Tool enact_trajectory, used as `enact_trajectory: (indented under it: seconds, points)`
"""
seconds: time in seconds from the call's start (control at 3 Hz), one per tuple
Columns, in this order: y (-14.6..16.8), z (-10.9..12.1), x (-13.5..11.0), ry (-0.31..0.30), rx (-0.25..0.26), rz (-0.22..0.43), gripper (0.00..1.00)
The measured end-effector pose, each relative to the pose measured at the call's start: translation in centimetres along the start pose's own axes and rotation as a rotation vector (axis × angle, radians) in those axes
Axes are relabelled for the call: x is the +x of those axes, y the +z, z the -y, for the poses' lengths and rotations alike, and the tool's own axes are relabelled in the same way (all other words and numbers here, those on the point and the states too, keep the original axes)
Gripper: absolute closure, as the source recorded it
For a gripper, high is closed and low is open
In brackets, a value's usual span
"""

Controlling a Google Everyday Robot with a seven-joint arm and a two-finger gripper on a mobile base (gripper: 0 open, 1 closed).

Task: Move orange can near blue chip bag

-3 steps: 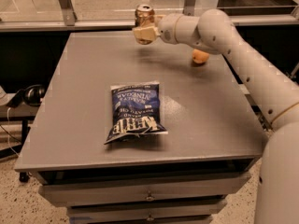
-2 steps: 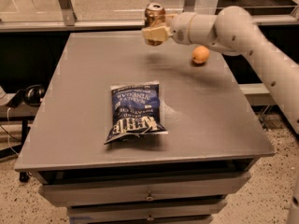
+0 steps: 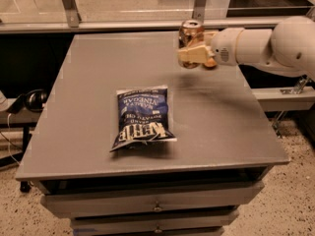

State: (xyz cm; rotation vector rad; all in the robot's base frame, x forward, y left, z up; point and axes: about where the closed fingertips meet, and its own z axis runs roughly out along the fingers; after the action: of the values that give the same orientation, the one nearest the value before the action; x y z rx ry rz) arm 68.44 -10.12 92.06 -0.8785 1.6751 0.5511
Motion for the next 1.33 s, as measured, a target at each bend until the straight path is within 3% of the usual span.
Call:
enact_trajectory:
  seconds: [0.33, 0.67, 1.0, 1.33]
  points:
    - [-3.8, -3.3, 2.3, 0.037, -0.066, 0.025, 1.0]
    - [-4.8, -2.9, 2.4, 0.04, -0.052, 0.029, 1.0]
    - [-4.1, -3.0, 2.7, 0.046, -0.074, 0.038, 1.0]
    - [-3.0, -4.4, 4.3, 0.032, -0.169, 0.035, 1.0]
